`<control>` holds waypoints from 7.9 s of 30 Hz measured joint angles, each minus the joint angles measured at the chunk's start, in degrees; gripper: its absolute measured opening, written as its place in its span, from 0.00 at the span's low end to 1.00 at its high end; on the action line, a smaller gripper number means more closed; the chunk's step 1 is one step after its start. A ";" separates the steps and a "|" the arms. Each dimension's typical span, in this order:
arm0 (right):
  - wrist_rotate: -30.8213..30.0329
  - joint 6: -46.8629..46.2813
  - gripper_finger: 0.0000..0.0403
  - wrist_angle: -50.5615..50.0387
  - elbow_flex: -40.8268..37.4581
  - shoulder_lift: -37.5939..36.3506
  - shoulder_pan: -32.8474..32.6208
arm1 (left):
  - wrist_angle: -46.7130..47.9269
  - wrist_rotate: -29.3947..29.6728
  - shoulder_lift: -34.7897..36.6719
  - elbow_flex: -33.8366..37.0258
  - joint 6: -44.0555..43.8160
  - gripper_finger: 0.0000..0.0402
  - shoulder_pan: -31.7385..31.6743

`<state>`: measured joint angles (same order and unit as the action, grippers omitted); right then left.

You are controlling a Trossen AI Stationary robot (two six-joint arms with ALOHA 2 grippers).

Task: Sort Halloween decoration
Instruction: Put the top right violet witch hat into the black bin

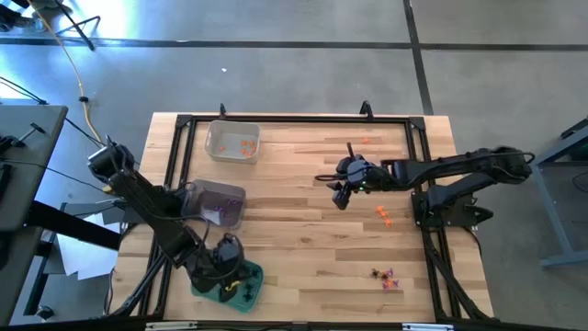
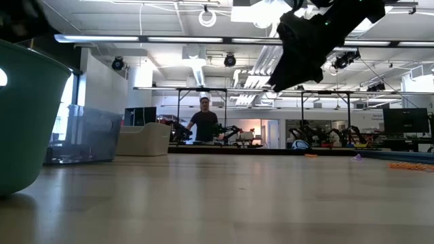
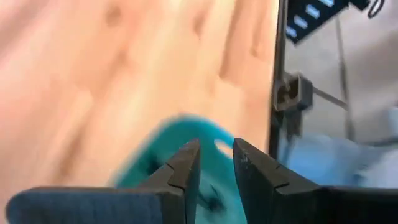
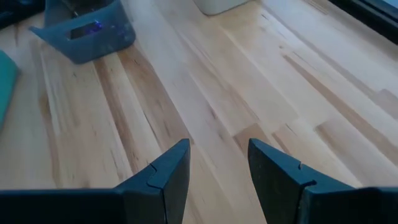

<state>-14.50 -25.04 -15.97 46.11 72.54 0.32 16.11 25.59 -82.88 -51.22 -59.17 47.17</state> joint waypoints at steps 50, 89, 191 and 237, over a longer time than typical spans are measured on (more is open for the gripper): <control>8.98 10.59 0.39 -27.19 -9.44 0.16 50.05 | -0.26 -33.01 6.29 0.04 70.02 0.17 -49.04; 8.48 12.37 0.39 -21.51 -9.08 6.29 50.90 | 3.07 -42.37 6.33 1.85 77.37 0.17 -55.87; 41.68 6.48 0.00 21.90 1.92 10.26 13.74 | -22.05 -53.46 6.29 4.59 86.40 0.17 -54.93; 39.10 6.05 0.00 34.65 1.95 10.20 3.28 | -38.64 -50.33 1.96 4.59 89.63 0.48 -49.78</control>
<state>24.60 -18.98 18.68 48.05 82.74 3.60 -22.53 -24.73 -80.92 -46.63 30.46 -2.61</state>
